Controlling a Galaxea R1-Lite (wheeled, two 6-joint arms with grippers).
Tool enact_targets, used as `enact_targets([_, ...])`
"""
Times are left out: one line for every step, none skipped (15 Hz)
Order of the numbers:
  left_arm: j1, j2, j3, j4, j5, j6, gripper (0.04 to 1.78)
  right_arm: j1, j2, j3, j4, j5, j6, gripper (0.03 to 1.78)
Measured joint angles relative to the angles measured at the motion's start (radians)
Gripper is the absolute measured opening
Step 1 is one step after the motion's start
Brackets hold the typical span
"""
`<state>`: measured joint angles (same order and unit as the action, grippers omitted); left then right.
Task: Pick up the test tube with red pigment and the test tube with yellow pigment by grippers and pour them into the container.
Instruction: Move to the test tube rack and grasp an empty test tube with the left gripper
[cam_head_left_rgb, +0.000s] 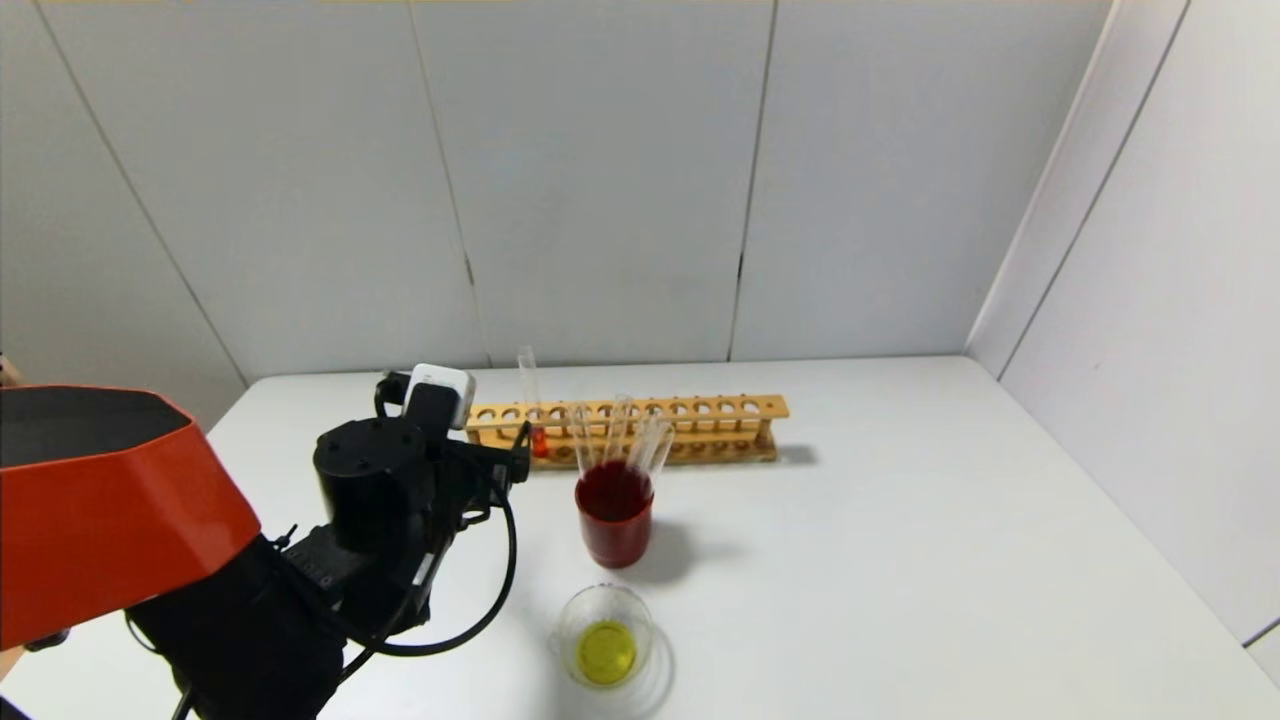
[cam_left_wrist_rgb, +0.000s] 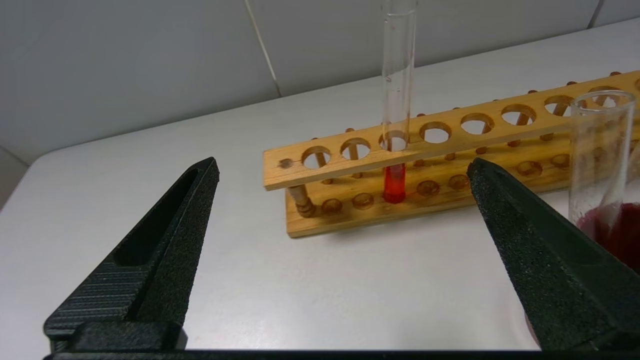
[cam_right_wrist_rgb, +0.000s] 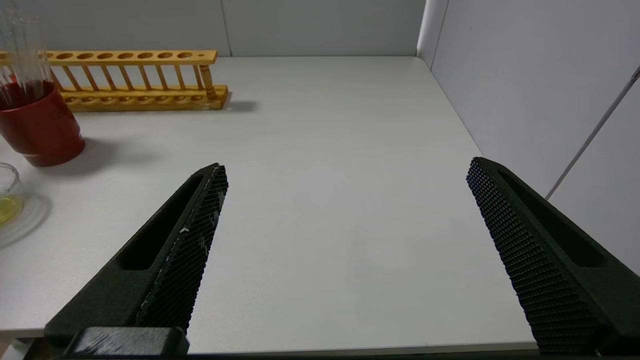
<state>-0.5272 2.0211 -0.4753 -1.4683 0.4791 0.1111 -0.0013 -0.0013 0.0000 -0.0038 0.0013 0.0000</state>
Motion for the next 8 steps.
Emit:
enact_targets([0.010,0.027,-0.036,0.017,-0.018,0.000,1.75,0.000,0.000,0.000,0.000,0.000,0.000,1.75])
enact_targets([0.019,0.053,-0.073,0.033,-0.035,-0.001,1.75,0.000,0.000,0.000,0.000,0.000,0.000,1.75])
enact_targets([0.029,0.081,-0.110,0.051,-0.054,-0.001,1.75,0.000,0.000,0.000,0.000,0.000,0.000,1.75])
enact_targets([0.040,0.105,-0.142,0.063,-0.065,-0.001,1.75,0.000,0.000,0.000,0.000,0.000,0.000,1.75])
enact_targets([0.051,0.127,-0.171,0.074,-0.069,-0.002,1.75,0.000,0.000,0.000,0.000,0.000,0.000,1.75])
enact_targets([0.064,0.152,-0.203,0.081,-0.072,-0.004,1.75,0.000,0.000,0.000,0.000,0.000,0.000,1.75])
enact_targets([0.074,0.173,-0.232,0.089,-0.076,-0.005,1.75,0.000,0.000,0.000,0.000,0.000,0.000,1.75])
enact_targets([0.083,0.192,-0.260,0.103,-0.082,-0.006,1.75,0.000,0.000,0.000,0.000,0.000,0.000,1.75])
